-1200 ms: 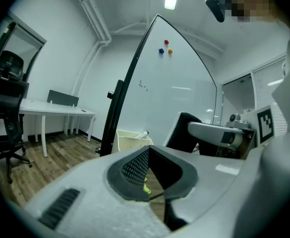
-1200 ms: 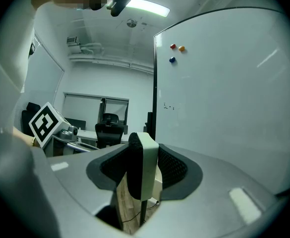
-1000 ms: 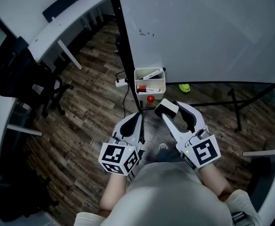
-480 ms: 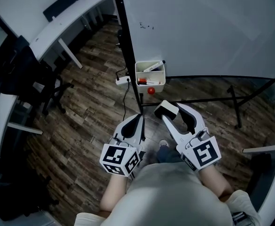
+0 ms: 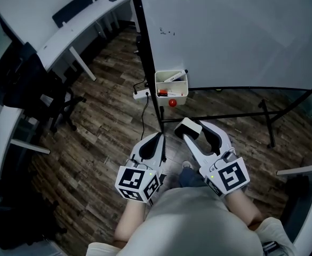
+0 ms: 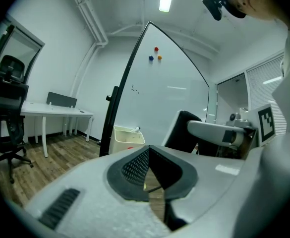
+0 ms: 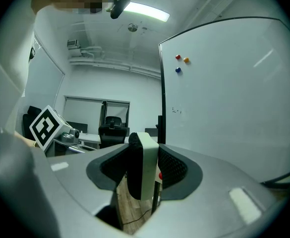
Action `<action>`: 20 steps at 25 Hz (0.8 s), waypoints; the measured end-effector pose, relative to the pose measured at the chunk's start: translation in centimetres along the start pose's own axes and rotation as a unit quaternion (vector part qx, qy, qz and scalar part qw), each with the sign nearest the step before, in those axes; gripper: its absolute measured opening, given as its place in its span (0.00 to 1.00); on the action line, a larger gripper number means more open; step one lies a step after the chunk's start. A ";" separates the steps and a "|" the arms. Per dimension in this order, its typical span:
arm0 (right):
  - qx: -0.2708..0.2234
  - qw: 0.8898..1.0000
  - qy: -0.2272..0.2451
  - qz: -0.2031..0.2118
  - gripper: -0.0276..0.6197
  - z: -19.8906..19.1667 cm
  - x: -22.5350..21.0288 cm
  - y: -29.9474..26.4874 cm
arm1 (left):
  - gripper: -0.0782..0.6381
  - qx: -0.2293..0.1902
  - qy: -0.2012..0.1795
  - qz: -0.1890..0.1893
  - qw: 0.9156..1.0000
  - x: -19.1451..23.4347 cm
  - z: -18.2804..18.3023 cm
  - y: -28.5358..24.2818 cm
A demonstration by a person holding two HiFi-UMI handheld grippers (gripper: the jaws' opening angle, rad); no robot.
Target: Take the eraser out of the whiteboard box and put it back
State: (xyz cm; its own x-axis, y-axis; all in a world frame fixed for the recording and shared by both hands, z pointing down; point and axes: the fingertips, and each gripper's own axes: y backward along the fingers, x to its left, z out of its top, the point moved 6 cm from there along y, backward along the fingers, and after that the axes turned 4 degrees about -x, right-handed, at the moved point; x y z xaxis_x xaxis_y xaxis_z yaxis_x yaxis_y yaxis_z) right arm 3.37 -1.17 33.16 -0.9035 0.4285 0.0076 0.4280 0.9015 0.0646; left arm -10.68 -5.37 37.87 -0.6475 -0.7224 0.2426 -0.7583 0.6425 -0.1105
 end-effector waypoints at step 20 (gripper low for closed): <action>0.009 1.000 0.000 0.018 0.32 -0.4 0.3 -0.9 | 0.12 0.007 0.010 0.013 1.000 0.5 -0.3 0.8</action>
State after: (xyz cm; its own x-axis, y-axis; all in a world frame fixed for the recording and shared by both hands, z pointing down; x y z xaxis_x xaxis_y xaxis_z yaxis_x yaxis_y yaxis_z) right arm 2.72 -1.86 33.52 -0.8878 0.4601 0.0089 0.4600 0.8867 0.0457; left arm -11.57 -5.15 38.22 -0.6654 -0.7006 0.2578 -0.7424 0.6571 -0.1306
